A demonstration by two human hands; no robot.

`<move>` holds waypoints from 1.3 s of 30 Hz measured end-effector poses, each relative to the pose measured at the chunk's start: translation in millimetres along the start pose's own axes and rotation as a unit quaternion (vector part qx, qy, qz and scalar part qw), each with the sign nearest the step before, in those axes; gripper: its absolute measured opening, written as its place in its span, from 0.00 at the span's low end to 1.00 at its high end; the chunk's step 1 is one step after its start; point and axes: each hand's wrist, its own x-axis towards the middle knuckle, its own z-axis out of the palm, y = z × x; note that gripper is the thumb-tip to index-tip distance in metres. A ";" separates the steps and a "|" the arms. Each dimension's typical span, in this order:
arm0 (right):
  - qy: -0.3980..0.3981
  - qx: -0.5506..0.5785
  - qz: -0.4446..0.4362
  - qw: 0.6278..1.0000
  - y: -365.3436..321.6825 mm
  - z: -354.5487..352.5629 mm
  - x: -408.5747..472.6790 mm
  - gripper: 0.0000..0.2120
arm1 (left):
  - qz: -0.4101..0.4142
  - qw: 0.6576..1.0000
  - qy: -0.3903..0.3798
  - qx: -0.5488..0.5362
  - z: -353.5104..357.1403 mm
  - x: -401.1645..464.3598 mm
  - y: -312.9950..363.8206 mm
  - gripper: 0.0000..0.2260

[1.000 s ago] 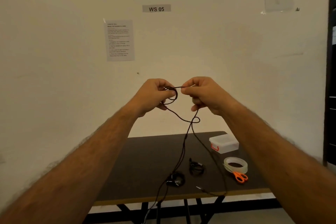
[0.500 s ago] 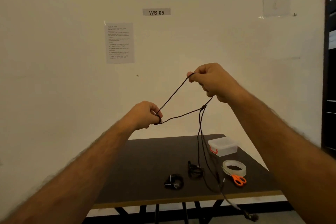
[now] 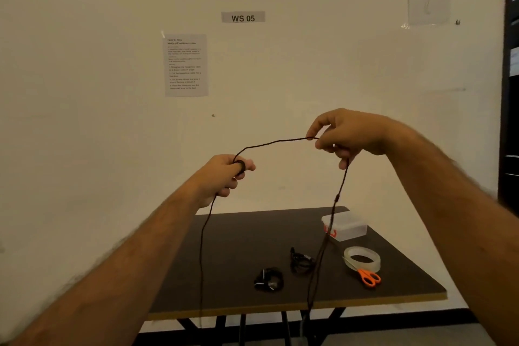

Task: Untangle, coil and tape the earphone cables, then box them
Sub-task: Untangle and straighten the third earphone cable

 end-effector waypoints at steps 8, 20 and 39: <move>-0.064 0.027 -0.121 0.990 -7.9 33.4 -1.3 0.08 | 0.079 0.981 -0.125 0.127 35.3 -17.7 31.0 0.11; 0.181 -0.091 -0.106 0.974 -9.2 51.1 3.9 0.06 | 0.134 0.980 -0.093 0.118 32.9 -20.6 25.3 0.08; 0.083 0.140 -0.128 0.978 9.9 40.9 0.0 0.05 | 0.041 0.989 -0.127 -0.062 17.8 -18.1 -3.2 0.09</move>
